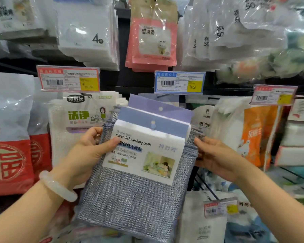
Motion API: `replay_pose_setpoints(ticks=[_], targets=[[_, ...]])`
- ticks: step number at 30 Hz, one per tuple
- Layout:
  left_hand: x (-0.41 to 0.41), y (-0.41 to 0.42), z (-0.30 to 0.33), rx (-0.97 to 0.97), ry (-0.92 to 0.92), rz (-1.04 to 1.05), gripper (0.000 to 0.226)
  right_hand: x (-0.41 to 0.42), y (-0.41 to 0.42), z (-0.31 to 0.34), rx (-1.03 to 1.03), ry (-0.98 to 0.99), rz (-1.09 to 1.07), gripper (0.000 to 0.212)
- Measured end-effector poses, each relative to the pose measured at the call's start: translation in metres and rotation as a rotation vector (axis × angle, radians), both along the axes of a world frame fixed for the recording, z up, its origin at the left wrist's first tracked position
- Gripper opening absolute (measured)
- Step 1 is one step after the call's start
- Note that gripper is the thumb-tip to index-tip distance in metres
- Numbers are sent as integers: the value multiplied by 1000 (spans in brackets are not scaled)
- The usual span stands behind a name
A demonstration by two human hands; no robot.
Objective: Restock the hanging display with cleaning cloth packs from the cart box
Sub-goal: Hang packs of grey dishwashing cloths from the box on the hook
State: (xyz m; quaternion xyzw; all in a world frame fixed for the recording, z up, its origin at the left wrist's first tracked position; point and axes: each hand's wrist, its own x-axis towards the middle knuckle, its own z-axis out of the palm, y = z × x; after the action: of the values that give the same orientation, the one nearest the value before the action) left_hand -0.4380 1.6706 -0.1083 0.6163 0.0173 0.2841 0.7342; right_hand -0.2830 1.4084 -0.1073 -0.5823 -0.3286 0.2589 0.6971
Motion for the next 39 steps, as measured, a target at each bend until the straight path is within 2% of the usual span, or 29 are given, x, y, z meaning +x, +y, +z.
replay_pose_setpoints(ticks=[3, 6, 8, 12, 18, 21, 27, 39], targets=[[4, -6, -9, 3, -26, -62, 36, -3, -7, -10, 46, 83, -47, 35], [5, -10, -12, 10, -25, -149, 60, -6, -8, -17, 122, 183, -75, 39], [6, -10, -12, 12, -29, -183, 60, -6, -6, -20, 196, 246, -93, 41], [8, -11, -10, 46, -16, -168, 70, -4, -3, -18, 204, 200, -184, 35], [9, -12, -8, 101, -27, -77, 31, -5, 3, -5, 252, 84, -227, 28], [7, -13, -2, 198, -23, -42, 38, 1, 5, 4, 268, 19, -277, 20], [4, -15, 9, 399, -43, -2, 34, 7, 8, 17, 334, -28, -334, 19], [5, -17, 13, 389, -108, 36, 32, 10, 12, 27, 388, -130, -368, 20]])
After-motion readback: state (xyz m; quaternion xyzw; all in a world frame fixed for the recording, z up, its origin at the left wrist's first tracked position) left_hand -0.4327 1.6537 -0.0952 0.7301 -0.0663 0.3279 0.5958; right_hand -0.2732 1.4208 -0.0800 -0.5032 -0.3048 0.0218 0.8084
